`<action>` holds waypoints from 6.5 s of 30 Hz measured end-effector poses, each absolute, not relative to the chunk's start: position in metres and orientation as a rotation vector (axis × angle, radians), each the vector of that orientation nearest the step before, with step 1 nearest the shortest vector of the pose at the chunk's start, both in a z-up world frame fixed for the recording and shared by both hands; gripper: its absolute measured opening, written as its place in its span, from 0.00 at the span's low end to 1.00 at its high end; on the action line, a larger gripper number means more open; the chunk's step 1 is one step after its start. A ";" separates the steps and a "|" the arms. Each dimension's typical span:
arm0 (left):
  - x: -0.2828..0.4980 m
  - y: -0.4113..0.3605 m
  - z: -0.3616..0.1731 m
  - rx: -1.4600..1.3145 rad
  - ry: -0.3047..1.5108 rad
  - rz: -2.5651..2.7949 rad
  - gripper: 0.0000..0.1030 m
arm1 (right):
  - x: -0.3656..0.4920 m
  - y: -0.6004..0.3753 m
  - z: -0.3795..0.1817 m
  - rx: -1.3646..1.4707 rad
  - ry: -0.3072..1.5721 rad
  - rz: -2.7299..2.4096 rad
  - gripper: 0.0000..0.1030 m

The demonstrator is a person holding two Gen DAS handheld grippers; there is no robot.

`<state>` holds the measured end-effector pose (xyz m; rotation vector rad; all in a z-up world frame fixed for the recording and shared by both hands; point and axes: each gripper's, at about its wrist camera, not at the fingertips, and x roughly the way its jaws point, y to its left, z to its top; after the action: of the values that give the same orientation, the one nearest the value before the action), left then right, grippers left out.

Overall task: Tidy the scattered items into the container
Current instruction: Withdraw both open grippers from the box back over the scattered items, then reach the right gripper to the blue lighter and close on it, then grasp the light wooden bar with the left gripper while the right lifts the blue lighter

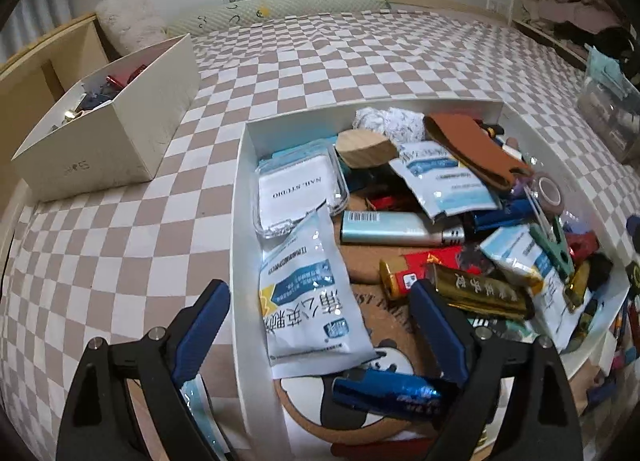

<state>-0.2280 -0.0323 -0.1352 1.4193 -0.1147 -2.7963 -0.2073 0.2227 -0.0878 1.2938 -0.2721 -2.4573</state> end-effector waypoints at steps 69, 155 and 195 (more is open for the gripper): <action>-0.083 -0.005 -0.021 1.056 0.118 -2.947 1.00 | -0.102 0.241 -0.023 1.041 -0.111 -2.601 1.00; -0.010 -0.003 -0.105 1.254 0.188 -2.901 1.00 | -0.087 0.233 -0.162 1.485 -0.202 -2.719 0.81; -0.074 0.056 -0.166 1.603 -0.144 -3.058 1.00 | -0.023 0.227 -0.158 1.391 -0.035 -2.465 0.81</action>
<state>-0.0744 0.0562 -0.1662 1.6027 -0.1440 -3.0575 -0.0235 0.2272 -0.1576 1.3907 -0.0354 -2.4648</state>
